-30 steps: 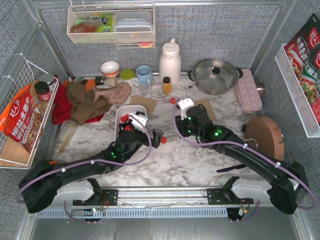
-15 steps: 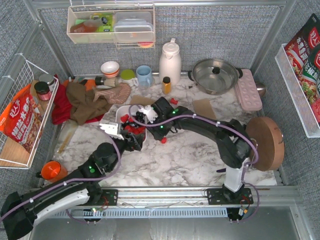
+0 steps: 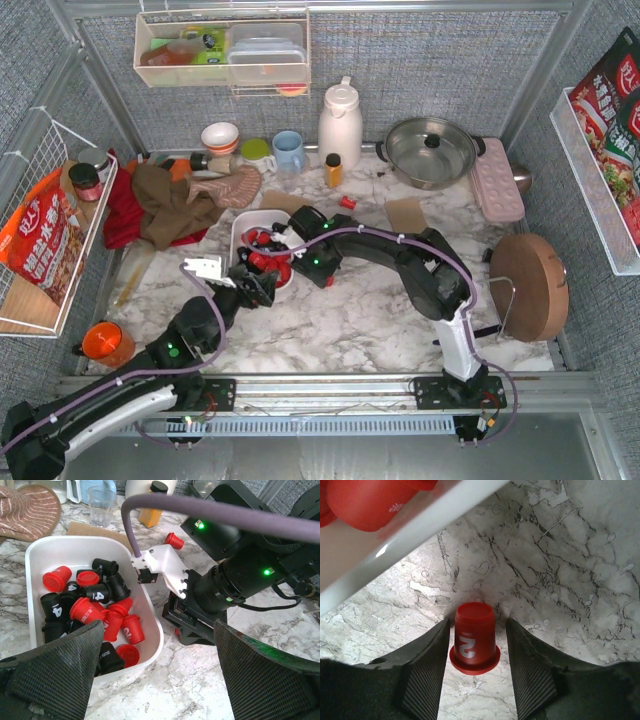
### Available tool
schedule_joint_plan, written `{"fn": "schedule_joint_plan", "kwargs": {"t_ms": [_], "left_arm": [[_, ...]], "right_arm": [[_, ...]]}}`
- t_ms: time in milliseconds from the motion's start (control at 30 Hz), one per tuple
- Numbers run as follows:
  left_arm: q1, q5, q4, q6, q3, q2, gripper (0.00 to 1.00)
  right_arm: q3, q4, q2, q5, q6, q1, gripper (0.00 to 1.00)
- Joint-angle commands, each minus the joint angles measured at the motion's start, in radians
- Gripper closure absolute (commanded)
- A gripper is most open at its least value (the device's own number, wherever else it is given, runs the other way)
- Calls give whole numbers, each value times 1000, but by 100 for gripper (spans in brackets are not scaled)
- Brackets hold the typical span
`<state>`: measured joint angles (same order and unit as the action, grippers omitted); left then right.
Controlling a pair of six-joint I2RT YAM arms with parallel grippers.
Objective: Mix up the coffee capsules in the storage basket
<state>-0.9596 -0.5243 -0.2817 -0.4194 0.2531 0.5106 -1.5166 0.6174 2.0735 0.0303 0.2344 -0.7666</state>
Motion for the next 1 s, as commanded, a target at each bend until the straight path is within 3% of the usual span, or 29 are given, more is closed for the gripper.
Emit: {"fn": "schedule_joint_plan", "kwargs": {"t_ms": [0,333,733,967], "left_arm": [[1,-12,-22,16,-15,-10,1],[0,56,-99,66,-28,46,1],[1,300,-413,322,-41,254,1],[0,496,-637,527,15,453,1]], "right_arm": [[-10,28,24,-40,18,-3,49],[3,17,-47,-23,-12,-2,74],[156,-95,-403,15,-180,21,76],[350,-324,-686,91,-376,48,76]]}}
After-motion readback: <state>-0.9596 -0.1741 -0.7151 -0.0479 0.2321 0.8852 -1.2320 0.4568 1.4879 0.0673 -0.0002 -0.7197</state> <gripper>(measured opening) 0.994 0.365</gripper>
